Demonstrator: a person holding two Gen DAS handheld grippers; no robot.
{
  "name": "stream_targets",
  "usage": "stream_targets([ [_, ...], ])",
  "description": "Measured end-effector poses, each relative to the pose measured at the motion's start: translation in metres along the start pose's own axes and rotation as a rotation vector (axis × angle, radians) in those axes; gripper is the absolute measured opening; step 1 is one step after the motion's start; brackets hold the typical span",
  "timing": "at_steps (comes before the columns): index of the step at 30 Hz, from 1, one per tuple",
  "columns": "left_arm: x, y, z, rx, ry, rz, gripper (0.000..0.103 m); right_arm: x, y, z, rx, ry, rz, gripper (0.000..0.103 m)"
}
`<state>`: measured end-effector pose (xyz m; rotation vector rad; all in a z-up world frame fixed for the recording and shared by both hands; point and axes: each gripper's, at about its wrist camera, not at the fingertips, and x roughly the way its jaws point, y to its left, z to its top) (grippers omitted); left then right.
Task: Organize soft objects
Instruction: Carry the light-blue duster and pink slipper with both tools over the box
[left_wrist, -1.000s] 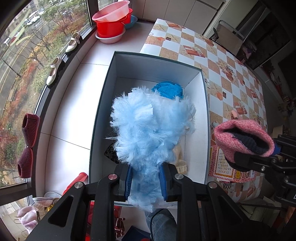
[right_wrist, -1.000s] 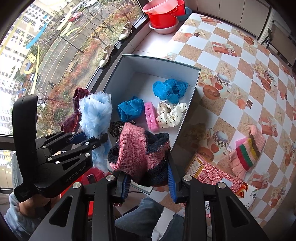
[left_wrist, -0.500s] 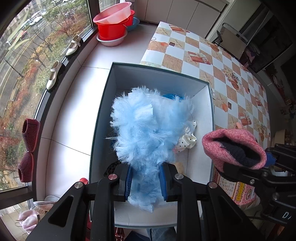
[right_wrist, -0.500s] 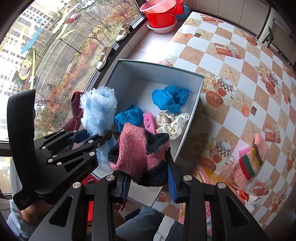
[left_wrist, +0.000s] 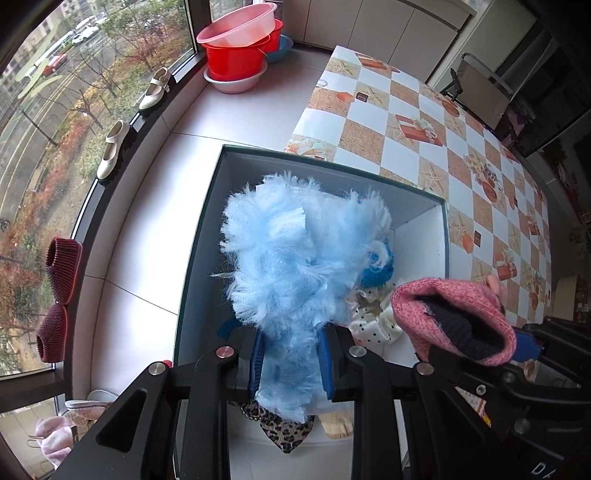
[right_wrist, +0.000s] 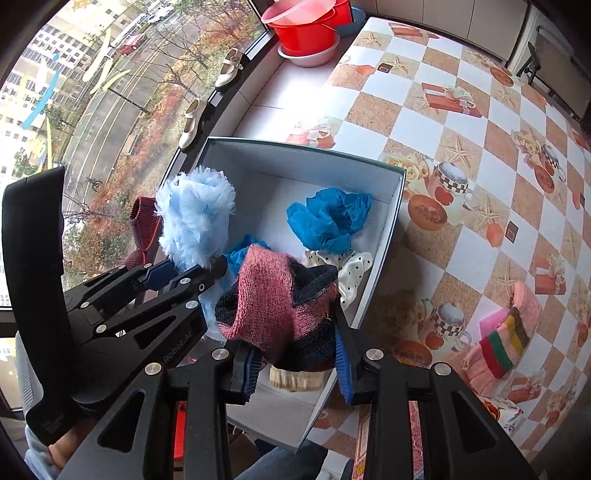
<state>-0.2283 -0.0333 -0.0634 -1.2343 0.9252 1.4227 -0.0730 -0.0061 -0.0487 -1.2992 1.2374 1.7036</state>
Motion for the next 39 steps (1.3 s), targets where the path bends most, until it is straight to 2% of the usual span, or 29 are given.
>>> stream_targets([
  [13, 0.021, 0.001, 0.009, -0.013, 0.024, 0.034, 0.027, 0.016, -0.007, 0.016, 0.041, 0.012, 0.009, 0.035],
  [39, 0.038, 0.005, 0.012, -0.007, 0.059, 0.052, 0.027, 0.030, -0.014, 0.023, 0.047, 0.032, -0.032, 0.035],
])
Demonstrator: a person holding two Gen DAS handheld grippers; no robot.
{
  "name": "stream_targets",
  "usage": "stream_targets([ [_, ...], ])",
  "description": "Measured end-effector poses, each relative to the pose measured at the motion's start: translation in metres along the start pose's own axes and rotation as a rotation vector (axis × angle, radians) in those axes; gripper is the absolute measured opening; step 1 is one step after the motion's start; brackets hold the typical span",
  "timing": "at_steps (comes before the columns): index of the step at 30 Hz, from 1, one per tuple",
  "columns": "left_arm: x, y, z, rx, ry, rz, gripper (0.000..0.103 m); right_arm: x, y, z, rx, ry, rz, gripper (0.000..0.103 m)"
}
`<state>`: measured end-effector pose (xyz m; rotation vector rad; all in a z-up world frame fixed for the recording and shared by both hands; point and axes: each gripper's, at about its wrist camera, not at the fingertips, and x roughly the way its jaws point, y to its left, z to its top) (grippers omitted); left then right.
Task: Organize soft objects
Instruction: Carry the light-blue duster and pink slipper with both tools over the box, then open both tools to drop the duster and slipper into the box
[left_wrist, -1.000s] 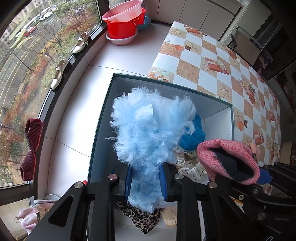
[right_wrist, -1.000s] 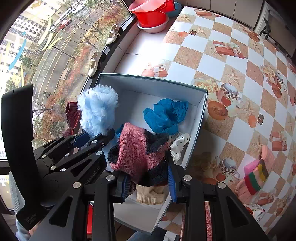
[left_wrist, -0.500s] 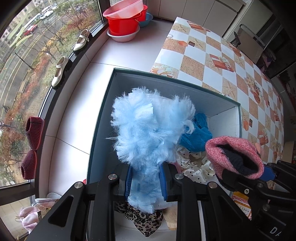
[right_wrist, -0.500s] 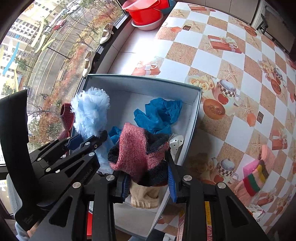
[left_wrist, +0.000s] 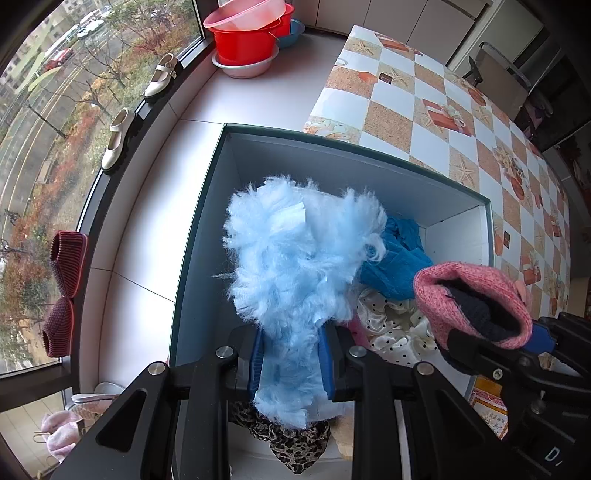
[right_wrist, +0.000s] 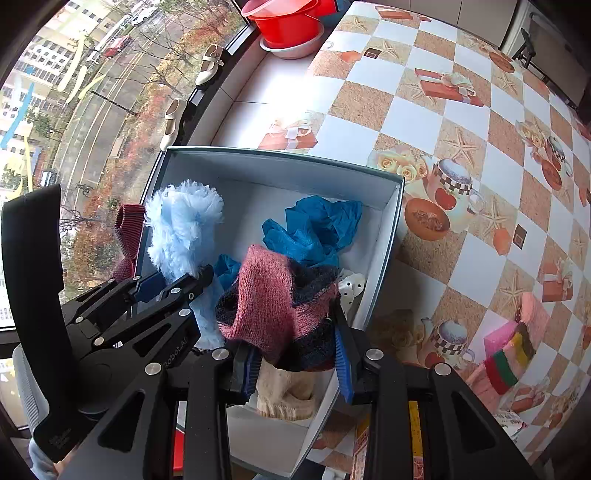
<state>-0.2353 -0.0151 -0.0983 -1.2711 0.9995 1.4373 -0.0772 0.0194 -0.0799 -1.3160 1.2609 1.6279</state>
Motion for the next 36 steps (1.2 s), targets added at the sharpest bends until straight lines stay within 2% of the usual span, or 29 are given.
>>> stream_targets([
  [12, 0.002, 0.002, -0.001, -0.002, -0.002, -0.001, 0.030, 0.005, -0.002, 0.000, 0.004, 0.007, -0.012, 0.035],
  [13, 0.002, 0.003, -0.002, -0.007, -0.005, -0.009, 0.035, 0.005, -0.002, 0.000, 0.004, 0.007, -0.011, 0.035],
  [15, 0.000, 0.003, -0.002, -0.013, -0.014, -0.022, 0.053, 0.004, -0.002, -0.001, 0.001, 0.007, -0.005, 0.035],
  [16, -0.002, 0.003, -0.003, -0.014, -0.021, -0.011, 0.064, 0.004, -0.001, -0.001, -0.003, 0.008, -0.001, 0.037],
  [19, -0.003, 0.008, -0.004, -0.030, -0.014, -0.001, 0.083, 0.000, -0.003, -0.001, -0.006, -0.005, -0.030, 0.053],
  [21, -0.002, 0.012, -0.005, -0.044, -0.001, 0.002, 0.084, -0.003, -0.007, -0.002, 0.007, -0.007, -0.024, 0.069],
  [22, -0.004, 0.014, -0.007, -0.047, -0.002, 0.008, 0.084, -0.005, -0.010, -0.002, 0.018, -0.011, -0.022, 0.086],
  [23, -0.006, 0.014, -0.007, -0.051, -0.009, 0.001, 0.085, -0.009, -0.011, -0.002, 0.028, -0.020, -0.017, 0.092],
  [27, -0.018, 0.007, -0.010, -0.043, -0.045, 0.009, 0.093, -0.022, -0.010, -0.001, 0.032, -0.044, -0.010, 0.092],
  [29, -0.021, 0.004, -0.010, -0.039, -0.044, -0.001, 0.103, -0.030, -0.010, -0.001, 0.026, -0.056, -0.015, 0.092],
  [32, -0.030, 0.001, -0.010, -0.040, -0.054, -0.012, 0.103, -0.041, -0.013, -0.002, 0.050, -0.063, 0.023, 0.093],
  [36, -0.038, -0.002, -0.009, -0.057, -0.064, -0.037, 0.103, -0.055, -0.015, -0.006, 0.044, -0.078, 0.024, 0.093],
])
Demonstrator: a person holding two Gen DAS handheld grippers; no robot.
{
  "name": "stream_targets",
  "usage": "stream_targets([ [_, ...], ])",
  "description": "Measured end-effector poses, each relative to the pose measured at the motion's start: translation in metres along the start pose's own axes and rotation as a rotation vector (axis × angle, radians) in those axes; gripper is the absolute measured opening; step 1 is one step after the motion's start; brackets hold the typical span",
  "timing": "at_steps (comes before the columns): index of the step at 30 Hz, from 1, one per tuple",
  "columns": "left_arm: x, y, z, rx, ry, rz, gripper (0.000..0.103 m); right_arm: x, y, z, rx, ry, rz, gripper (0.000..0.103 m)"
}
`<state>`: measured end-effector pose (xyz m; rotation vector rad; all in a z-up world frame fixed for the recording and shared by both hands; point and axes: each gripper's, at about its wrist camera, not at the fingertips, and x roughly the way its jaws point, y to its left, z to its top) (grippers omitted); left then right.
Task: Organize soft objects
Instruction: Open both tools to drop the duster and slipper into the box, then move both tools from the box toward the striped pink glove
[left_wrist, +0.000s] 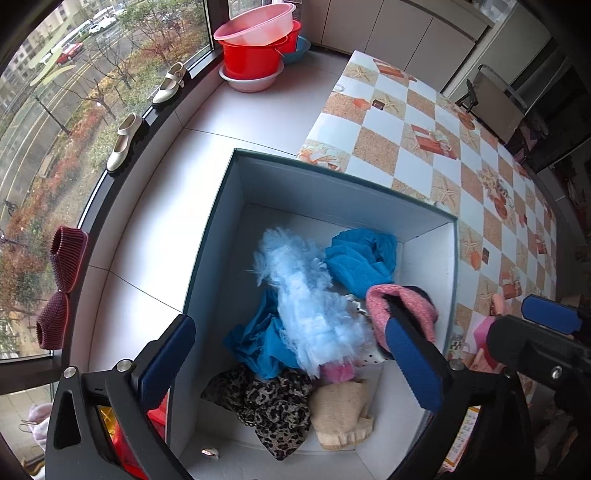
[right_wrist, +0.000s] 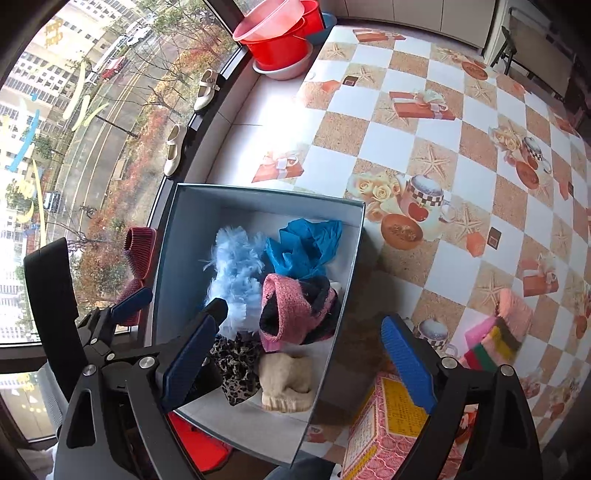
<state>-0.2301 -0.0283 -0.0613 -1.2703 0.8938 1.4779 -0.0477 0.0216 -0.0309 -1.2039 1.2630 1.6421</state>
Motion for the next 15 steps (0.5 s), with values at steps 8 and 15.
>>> stream_targets([
  [8, -0.010, -0.015, -0.005, 0.017, 0.021, -0.008, 0.103, -0.025, -0.017, -0.005, 0.032, -0.032, 0.039, 0.093],
  [15, -0.018, -0.050, -0.006, 0.064, 0.049, -0.066, 0.103, -0.048, -0.092, -0.023, 0.197, -0.025, 0.039, 0.093],
])
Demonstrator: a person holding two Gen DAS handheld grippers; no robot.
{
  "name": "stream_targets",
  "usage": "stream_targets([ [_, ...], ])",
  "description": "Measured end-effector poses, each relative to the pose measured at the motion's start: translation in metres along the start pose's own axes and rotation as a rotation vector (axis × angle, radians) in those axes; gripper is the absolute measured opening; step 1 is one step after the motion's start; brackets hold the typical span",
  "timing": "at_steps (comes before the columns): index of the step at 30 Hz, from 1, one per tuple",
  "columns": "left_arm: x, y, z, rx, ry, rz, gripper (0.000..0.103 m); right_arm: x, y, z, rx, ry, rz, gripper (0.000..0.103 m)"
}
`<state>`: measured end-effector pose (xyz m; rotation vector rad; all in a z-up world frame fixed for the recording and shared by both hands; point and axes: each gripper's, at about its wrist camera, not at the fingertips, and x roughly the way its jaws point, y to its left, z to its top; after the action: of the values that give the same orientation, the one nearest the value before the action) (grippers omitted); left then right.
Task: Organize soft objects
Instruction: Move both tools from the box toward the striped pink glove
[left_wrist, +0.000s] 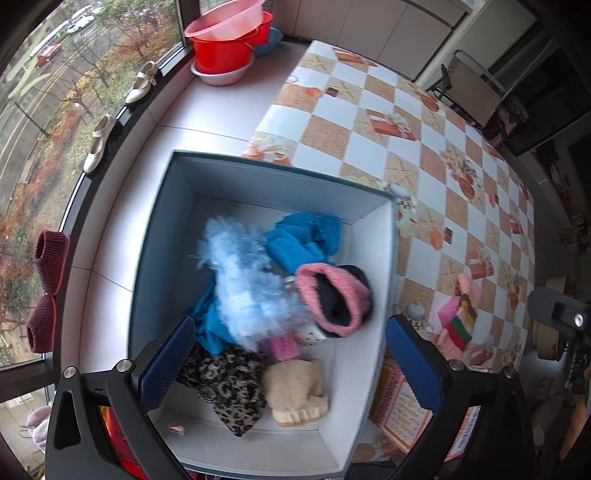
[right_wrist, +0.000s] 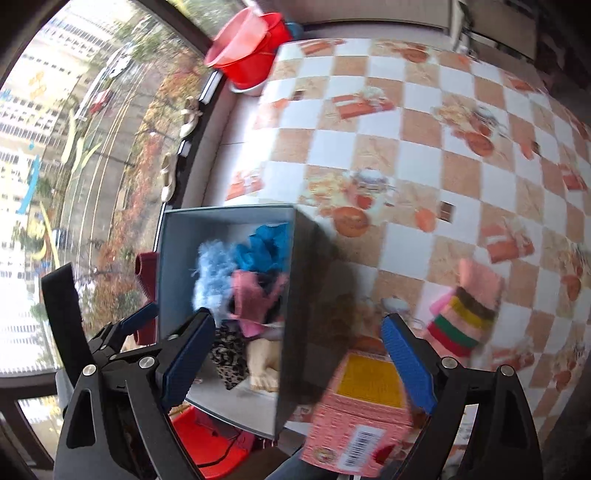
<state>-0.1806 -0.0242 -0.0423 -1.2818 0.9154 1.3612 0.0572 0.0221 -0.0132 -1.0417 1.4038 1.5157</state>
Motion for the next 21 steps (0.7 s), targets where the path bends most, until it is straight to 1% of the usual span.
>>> stream_targets([
  [3, -0.002, -0.023, 0.001, 0.036, 0.004, -0.014, 0.103, -0.006, -0.047, -0.001, 0.082, -0.001, -0.041, 0.093],
  [5, -0.003, -0.037, 0.001, 0.058, 0.012, -0.022, 0.103, -0.002, -0.086, -0.002, 0.161, 0.026, -0.070, 0.093],
  [9, -0.001, -0.058, 0.002, 0.092, 0.031, -0.024, 0.103, 0.016, -0.135, -0.005, 0.256, 0.086, -0.098, 0.093],
  [12, 0.001, -0.071, 0.000, 0.108, 0.045, -0.016, 0.103, 0.041, -0.157, -0.006, 0.294, 0.129, -0.095, 0.093],
  [17, 0.002, -0.085, -0.004, 0.116, 0.067, 0.000, 0.103, 0.090, -0.179, -0.010, 0.362, 0.188, -0.035, 0.093],
  [19, 0.003, -0.091, -0.005, 0.120, 0.077, 0.004, 0.103, 0.103, -0.180, -0.014, 0.354, 0.203, -0.004, 0.093],
  [21, 0.004, -0.098, -0.004, 0.127, 0.086, 0.010, 0.103, 0.114, -0.182, -0.017, 0.333, 0.223, -0.003, 0.093],
])
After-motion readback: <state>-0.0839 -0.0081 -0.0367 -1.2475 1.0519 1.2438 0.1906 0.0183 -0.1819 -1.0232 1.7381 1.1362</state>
